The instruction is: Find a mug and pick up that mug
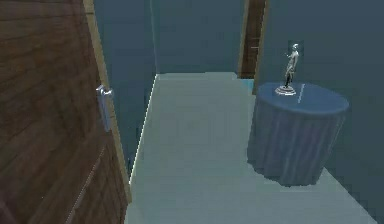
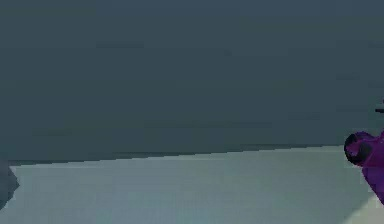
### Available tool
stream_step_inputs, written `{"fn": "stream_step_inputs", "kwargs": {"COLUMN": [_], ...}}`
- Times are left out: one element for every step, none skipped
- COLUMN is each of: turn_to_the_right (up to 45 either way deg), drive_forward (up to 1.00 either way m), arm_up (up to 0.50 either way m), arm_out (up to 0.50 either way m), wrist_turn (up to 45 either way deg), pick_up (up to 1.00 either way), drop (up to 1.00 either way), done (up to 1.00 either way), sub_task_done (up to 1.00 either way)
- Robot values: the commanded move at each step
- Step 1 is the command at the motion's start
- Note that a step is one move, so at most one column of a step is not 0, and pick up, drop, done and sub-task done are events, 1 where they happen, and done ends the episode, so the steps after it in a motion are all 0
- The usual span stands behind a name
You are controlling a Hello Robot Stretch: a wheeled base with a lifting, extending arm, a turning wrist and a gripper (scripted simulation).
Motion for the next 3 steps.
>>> {"fn": "stream_step_inputs", "kwargs": {"turn_to_the_right": [45.0,39.0,0.0], "drive_forward": [0.0,0.0,0.05], "arm_up": [0.0,0.0,0.0], "arm_out": [0.0,0.0,0.0], "wrist_turn": [0.0,0.0,0.0], "pick_up": [0.0,0.0,0.0], "drop": [0.0,0.0,0.0], "done": [0.0,0.0,0.0], "sub_task_done": [0.0,0.0,0.0]}}
